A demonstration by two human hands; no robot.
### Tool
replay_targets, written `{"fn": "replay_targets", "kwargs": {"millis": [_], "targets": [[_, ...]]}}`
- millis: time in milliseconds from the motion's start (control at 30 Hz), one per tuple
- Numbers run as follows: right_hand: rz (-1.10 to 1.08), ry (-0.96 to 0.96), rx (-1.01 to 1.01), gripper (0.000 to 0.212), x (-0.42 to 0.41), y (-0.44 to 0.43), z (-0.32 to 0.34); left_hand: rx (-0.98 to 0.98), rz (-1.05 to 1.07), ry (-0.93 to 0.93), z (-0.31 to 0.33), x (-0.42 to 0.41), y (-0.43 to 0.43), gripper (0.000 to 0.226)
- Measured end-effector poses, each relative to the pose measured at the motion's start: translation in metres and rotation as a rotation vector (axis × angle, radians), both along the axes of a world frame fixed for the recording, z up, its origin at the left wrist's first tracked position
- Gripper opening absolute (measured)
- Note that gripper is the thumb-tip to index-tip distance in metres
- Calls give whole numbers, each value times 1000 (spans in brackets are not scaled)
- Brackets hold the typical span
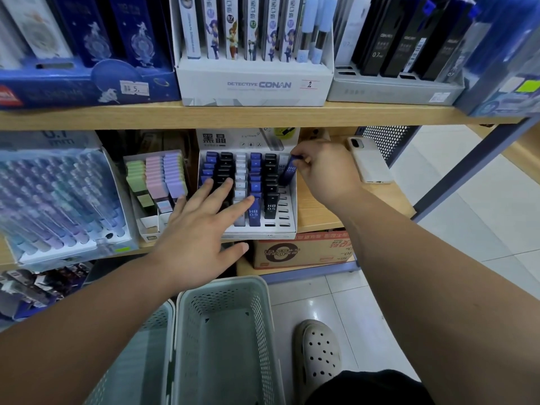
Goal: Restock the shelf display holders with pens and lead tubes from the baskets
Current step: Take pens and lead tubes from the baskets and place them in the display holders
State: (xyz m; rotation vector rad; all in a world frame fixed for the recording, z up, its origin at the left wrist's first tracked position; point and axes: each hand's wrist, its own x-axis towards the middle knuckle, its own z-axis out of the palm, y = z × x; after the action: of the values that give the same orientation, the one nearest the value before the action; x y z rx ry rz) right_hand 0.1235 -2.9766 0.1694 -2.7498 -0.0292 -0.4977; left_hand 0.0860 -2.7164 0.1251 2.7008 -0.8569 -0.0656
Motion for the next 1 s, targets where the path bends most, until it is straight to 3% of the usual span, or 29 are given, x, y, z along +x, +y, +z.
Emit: {"fn": "replay_targets", "kwargs": {"millis": [500, 800, 933, 1000], "targets": [[20, 38, -64, 22, 5, 1, -2, 39, -5, -1, -1, 0, 0, 85], [-10, 156, -84, 35, 9, 10, -18, 41, -4, 0, -2, 0, -2, 87], [-40, 99, -37, 41, -1, 13, -25, -8, -17, -27, 0, -3, 3, 83], [-54, 27, 14, 34, -10, 18, -26, -50, -2, -64, 5, -5, 12, 81]]}}
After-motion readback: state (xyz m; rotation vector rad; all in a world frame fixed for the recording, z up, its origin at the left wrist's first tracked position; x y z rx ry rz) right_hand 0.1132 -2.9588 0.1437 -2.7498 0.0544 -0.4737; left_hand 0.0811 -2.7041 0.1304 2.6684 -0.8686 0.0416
